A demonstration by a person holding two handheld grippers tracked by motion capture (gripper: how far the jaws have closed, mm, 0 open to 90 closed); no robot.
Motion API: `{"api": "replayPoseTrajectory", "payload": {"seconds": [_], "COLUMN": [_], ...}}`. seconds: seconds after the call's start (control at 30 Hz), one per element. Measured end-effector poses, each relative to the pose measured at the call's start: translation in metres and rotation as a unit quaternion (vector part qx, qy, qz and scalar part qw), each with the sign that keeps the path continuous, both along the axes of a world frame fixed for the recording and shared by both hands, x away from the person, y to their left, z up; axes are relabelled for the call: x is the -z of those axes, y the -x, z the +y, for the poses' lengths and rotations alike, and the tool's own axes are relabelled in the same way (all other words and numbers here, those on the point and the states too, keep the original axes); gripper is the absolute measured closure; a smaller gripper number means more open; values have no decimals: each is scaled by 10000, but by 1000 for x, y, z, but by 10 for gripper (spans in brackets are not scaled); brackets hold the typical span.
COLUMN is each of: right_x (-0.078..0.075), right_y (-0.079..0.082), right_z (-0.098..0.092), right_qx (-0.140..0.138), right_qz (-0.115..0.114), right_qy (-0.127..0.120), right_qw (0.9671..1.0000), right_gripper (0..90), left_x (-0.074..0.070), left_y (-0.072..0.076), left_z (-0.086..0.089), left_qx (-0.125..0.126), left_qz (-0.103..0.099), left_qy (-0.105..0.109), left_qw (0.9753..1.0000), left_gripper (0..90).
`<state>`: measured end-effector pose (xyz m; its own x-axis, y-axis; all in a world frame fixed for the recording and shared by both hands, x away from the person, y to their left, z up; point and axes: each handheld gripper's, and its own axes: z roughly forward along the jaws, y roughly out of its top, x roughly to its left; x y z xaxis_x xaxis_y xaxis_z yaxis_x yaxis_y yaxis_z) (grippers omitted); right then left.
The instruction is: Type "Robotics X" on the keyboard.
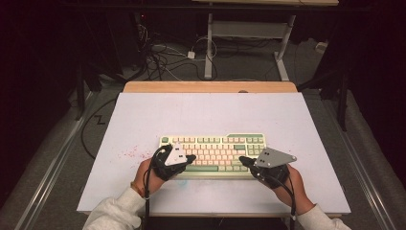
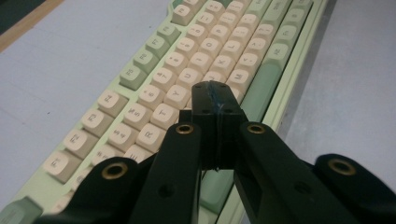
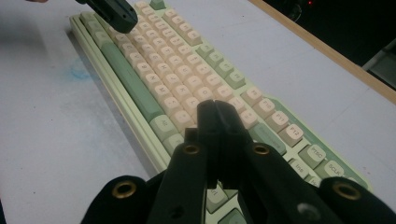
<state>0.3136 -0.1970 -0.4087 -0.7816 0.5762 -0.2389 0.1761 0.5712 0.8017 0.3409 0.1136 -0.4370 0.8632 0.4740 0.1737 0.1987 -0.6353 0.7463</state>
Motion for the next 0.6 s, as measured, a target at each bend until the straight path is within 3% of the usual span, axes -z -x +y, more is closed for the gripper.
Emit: {"api": "replayPoseTrajectory", "payload": {"seconds": [0.6], "right_x": [4], "right_y": [-2], "right_z": [3], "right_qx": [-56], "right_qz": [56], "right_qy": [91], "right_qw": [9999], "right_gripper": [900], "left_x": [10], "left_y": [-8], "left_z": [-22], "left_qx": [200], "left_qz": [134], "left_qy": [-282], "left_qw": [9993], "left_gripper": [879]}}
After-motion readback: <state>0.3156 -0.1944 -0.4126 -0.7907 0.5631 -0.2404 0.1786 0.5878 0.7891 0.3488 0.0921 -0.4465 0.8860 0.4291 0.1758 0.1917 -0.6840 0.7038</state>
